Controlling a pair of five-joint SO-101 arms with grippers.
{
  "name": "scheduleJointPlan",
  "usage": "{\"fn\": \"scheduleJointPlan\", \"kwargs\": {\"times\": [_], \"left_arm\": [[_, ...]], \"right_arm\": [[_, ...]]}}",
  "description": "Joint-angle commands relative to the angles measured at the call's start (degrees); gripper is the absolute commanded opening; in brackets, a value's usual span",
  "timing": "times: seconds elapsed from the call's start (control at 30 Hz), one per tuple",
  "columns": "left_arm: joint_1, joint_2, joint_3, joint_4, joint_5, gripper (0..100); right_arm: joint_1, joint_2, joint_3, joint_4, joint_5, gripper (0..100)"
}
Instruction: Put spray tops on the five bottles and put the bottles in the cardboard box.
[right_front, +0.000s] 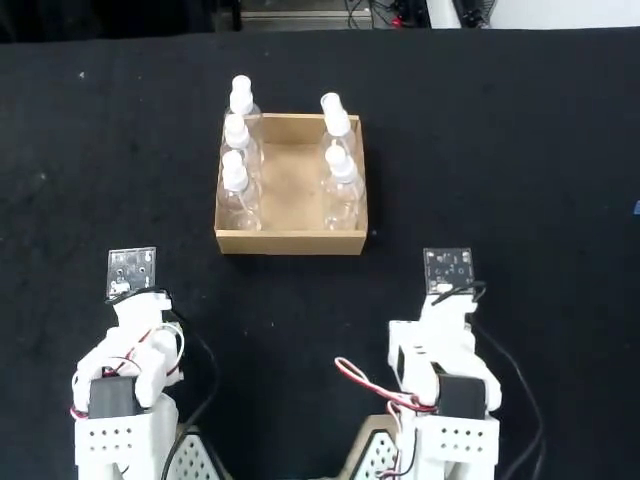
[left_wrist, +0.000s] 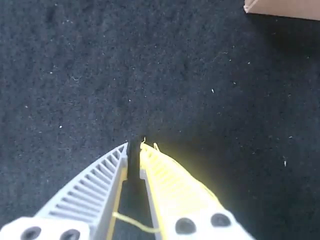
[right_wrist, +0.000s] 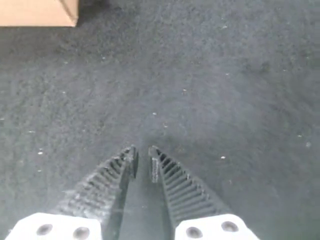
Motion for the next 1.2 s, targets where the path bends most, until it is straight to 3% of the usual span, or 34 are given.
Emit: {"fn": "scheduleJointPlan", "kwargs": {"times": [0.0, 0.2, 1.17], "left_arm": [[-0.4, -0.26, 1.27, -0.09, 0.0, 3], [-0.4, -0.26, 1.27, -0.09, 0.0, 3], [-0.4, -0.26, 1.27, -0.09, 0.0, 3]], "right_arm": [[-4.75, -5.23, -0.13, 0.26, -2.37, 1.3], [-5.36, -4.97, -0.22, 0.18, 2.55, 1.1], [-5.36, -5.41, -0.22, 0.35, 2.46, 1.1]]}}
